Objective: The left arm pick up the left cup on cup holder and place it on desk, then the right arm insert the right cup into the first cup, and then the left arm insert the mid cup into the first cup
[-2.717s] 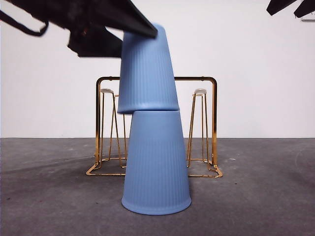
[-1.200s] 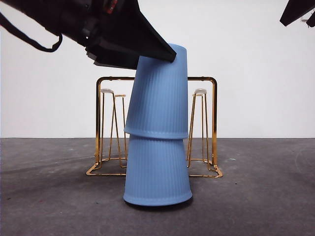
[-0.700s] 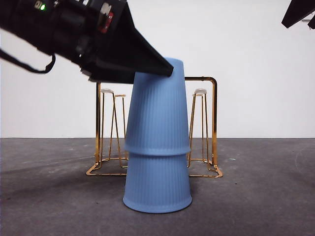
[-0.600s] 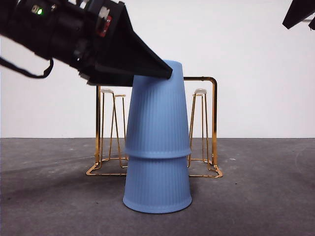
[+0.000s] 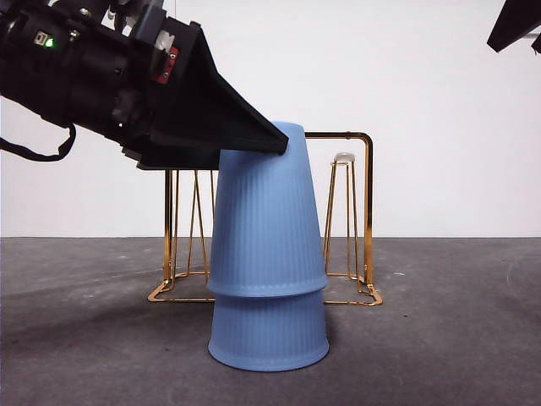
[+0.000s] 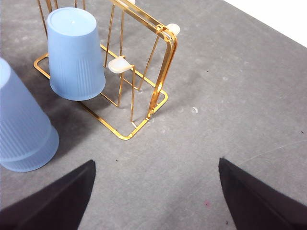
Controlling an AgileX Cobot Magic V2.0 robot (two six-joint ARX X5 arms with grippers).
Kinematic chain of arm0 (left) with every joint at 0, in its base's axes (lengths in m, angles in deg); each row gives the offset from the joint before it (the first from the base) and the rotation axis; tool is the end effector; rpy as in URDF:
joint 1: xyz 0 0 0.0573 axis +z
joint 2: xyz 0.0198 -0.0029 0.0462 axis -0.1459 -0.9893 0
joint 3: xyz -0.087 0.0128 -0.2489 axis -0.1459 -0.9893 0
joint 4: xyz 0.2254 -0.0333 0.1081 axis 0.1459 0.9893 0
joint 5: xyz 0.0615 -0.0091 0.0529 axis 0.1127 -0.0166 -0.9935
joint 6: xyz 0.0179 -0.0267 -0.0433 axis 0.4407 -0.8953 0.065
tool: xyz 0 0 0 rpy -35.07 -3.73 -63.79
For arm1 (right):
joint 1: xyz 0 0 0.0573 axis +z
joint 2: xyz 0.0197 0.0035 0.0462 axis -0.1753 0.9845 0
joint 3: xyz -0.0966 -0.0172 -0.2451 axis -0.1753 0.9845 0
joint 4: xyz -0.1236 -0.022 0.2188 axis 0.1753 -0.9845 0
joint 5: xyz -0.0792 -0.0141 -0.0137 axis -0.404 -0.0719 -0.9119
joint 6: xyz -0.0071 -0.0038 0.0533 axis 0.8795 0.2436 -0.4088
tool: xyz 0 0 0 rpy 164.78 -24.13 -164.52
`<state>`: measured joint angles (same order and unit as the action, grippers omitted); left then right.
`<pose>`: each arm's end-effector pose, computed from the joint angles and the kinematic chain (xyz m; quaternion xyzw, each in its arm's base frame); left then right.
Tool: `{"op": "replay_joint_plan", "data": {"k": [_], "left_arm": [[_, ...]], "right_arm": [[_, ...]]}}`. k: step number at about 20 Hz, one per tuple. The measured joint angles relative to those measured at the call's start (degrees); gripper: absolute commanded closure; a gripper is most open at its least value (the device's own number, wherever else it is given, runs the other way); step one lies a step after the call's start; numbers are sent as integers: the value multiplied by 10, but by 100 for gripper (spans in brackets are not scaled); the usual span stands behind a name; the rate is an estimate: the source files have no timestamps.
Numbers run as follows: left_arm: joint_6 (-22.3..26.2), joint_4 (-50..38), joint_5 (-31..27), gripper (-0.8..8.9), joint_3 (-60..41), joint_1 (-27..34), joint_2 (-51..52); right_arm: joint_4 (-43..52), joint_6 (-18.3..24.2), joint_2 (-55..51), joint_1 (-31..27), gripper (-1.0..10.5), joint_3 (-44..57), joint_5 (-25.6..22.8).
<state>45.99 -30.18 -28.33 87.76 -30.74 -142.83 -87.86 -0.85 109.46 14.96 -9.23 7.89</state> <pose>0.1838 -0.1665 0.2006 0.0569 0.1323 -0.5449 0.8260 0.1270 0.0610 0.3107 -0.1517 0.2469 0.2603 0.9210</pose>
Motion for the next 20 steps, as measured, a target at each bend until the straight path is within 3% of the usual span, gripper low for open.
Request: {"op": "replay_joint_plan", "data": {"k": [8, 20], "left_arm": [[-3, -1, 0, 528, 0, 0, -15], [-14, -24, 1, 365, 0, -1, -47]], "right_arm": [[0, 0, 0, 0, 538, 0, 0], [0, 0, 0, 0, 537, 0, 0]]}}
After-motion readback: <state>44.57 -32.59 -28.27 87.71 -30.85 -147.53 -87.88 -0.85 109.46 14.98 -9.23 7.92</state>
